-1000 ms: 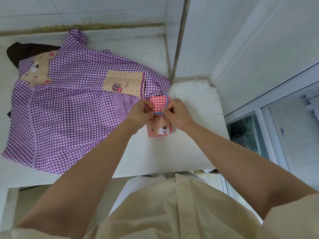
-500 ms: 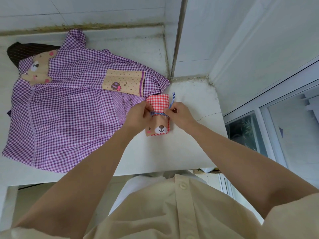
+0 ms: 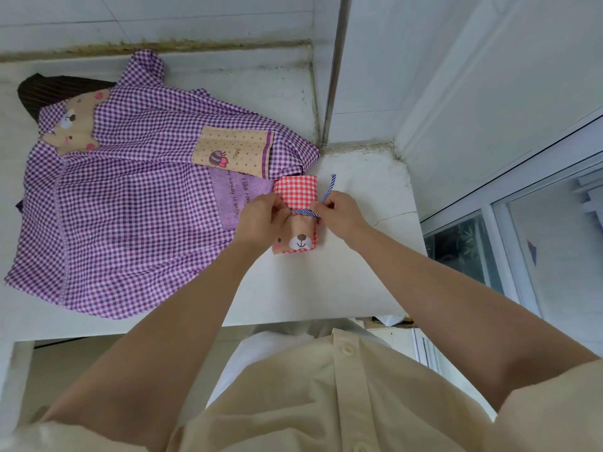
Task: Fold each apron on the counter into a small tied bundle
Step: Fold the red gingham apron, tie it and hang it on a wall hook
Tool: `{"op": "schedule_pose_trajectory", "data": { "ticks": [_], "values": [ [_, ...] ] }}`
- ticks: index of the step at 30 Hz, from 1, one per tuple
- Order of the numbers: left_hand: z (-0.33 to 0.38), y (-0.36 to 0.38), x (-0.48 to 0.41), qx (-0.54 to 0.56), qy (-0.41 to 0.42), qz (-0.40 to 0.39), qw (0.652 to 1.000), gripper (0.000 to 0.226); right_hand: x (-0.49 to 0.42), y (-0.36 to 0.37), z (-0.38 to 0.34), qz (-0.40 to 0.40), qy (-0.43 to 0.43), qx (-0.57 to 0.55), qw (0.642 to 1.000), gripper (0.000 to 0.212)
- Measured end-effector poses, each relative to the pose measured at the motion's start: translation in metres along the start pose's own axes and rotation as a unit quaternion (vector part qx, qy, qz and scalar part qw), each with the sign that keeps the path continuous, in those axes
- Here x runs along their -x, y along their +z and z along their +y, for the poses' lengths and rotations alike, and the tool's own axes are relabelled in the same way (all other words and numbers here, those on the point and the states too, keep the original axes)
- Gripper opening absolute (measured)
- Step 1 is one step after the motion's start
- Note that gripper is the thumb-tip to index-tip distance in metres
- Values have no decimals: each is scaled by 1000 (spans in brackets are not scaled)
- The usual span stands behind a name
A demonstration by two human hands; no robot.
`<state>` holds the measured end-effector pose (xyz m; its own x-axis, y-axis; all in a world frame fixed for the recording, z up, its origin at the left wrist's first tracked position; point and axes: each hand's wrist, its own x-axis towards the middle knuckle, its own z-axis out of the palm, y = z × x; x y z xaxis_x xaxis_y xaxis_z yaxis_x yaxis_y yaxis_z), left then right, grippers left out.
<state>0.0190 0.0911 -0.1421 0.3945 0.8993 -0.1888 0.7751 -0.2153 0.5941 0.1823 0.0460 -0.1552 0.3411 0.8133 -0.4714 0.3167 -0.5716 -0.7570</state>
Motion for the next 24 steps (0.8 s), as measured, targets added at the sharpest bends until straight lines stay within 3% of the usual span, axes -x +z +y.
{"op": "schedule_pose_trajectory", "data": {
  "ticks": [2, 5, 7, 10, 13, 16, 20, 24],
  "values": [
    [-5, 1, 6, 96, -74, 7, 993, 21, 0, -2, -1, -23, 19, -48, 998, 40],
    [-12, 4, 14, 234, -195, -38, 952, 43, 2, -3, 0, -115, 80, -117, 983, 52],
    [-10, 8, 20, 292, -225, -71, 927, 36, 6, 0, 2, -152, 76, -119, 978, 42],
    [-5, 12, 22, 345, -230, -51, 908, 36, 11, -5, 4, -166, 24, -141, 976, 16],
    [4, 13, 24, 434, -231, -43, 870, 49, 20, -17, 4, -184, -18, -208, 961, 16],
    [21, 14, 29, 466, -188, -77, 861, 53, 33, -28, 3, -145, -30, -256, 955, 15],
    [38, 10, 37, 471, -122, -58, 872, 46, 48, -38, 6, -137, -9, -285, 948, 29],
    [46, 7, 62, 506, -70, -90, 855, 51, 74, -42, 7, -173, 8, -345, 923, 44]
  ]
}}
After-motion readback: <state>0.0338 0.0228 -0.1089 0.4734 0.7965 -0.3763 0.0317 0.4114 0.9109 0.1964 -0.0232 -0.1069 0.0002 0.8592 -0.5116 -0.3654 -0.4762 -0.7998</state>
